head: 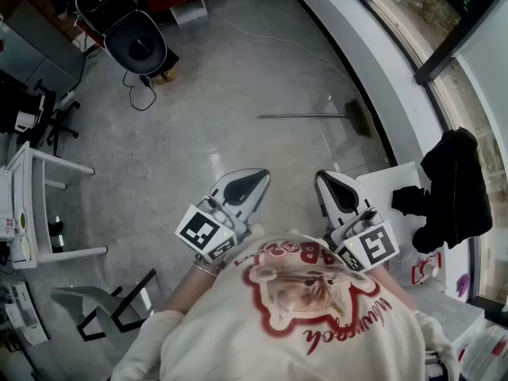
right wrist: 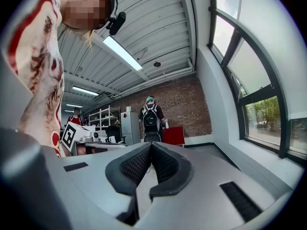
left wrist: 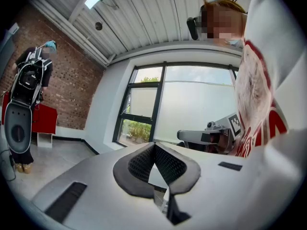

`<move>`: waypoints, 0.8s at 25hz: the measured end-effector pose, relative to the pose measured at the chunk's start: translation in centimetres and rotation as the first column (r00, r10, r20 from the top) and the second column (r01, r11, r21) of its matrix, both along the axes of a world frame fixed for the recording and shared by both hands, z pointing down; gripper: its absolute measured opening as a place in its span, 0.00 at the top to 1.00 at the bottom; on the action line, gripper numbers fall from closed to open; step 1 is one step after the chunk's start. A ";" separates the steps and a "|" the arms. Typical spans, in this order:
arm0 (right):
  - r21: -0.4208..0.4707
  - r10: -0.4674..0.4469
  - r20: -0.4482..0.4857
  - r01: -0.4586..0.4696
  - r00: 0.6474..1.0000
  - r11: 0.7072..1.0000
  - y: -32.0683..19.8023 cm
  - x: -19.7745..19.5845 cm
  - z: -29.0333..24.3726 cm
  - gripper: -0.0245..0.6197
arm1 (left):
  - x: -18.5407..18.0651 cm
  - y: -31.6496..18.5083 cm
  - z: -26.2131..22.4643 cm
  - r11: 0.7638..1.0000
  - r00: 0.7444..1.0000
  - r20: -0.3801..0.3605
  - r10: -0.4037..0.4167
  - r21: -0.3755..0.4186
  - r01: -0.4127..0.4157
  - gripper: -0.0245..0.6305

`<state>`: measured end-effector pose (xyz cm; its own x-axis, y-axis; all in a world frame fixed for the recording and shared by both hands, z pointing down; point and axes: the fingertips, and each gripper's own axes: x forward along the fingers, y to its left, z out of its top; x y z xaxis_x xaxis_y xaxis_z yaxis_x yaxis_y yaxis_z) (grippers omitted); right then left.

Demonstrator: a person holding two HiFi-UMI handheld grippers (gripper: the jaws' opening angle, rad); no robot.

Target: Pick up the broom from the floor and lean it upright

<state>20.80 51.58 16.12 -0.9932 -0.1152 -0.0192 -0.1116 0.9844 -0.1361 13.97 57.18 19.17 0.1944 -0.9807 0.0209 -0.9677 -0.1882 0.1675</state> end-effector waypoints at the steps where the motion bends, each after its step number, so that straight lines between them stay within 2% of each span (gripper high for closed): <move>1: 0.000 0.000 0.001 0.000 1.000 1.000 0.1 0.0 0.0 0.92 | 0.1 0.1 0.0 1.000 1.000 0.000 0.002 0.002 -0.002 0.94; 10: 0.000 0.010 0.018 -0.010 1.000 1.000 0.6 0.6 -0.7 0.92 | 1.2 0.5 -0.2 1.000 1.000 0.018 0.018 0.003 -0.018 0.94; 20: -0.011 0.015 -0.039 -0.016 0.999 1.000 -1.0 2.6 1.3 0.92 | 2.5 -0.7 -0.2 1.000 1.000 0.027 0.013 -0.001 -0.013 0.94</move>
<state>23.39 50.60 17.47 -0.9912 -0.1305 0.0210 -0.1322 0.9809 -0.1428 16.46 56.53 18.97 0.2063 -0.9781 0.0275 -0.9694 -0.2005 0.1415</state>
